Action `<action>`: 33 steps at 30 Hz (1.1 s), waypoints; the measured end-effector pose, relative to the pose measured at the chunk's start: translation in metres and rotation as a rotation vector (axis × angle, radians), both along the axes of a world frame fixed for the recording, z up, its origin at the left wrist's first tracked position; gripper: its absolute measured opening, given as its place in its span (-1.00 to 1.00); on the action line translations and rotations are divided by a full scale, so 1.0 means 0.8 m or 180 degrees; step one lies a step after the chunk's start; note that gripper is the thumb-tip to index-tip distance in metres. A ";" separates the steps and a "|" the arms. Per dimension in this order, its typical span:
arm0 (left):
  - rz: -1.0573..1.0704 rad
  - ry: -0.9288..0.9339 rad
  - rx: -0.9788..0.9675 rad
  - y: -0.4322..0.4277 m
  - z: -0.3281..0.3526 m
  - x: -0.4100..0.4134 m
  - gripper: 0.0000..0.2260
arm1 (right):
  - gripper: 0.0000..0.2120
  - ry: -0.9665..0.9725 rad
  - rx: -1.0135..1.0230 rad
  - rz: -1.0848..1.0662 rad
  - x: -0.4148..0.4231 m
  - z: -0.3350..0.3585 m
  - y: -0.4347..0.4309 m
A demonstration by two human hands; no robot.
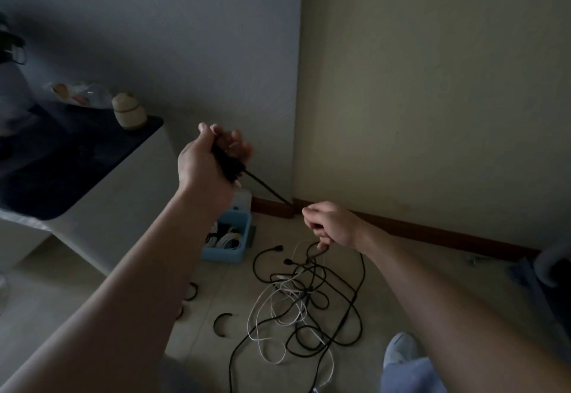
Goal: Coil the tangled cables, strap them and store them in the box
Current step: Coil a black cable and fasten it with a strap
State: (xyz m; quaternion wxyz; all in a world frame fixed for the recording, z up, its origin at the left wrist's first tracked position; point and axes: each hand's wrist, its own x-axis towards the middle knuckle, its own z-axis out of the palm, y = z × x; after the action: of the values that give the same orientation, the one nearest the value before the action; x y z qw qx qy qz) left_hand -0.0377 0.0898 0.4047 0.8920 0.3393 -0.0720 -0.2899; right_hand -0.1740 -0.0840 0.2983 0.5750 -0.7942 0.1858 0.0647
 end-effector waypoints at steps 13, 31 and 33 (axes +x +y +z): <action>0.0458 -0.2871 0.3115 -0.015 -0.077 -0.001 -0.81 | -0.85 -0.1385 -0.0814 0.0043 -0.001 0.075 0.046; -0.3036 -0.0969 0.1176 0.000 -0.036 -0.042 -0.69 | -0.40 -0.1372 -0.0909 -0.0963 0.000 0.065 0.008; -0.2978 -0.0623 0.0842 -0.001 -0.036 -0.042 -0.69 | -0.41 -0.1174 -0.0575 -0.0704 0.001 0.058 0.004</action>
State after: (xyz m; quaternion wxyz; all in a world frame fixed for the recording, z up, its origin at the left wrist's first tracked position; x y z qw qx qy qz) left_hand -0.0715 0.0893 0.3759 0.6047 0.4066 -0.2626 -0.6325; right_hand -0.1728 -0.0807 0.3447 0.5294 -0.8156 0.1686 -0.1619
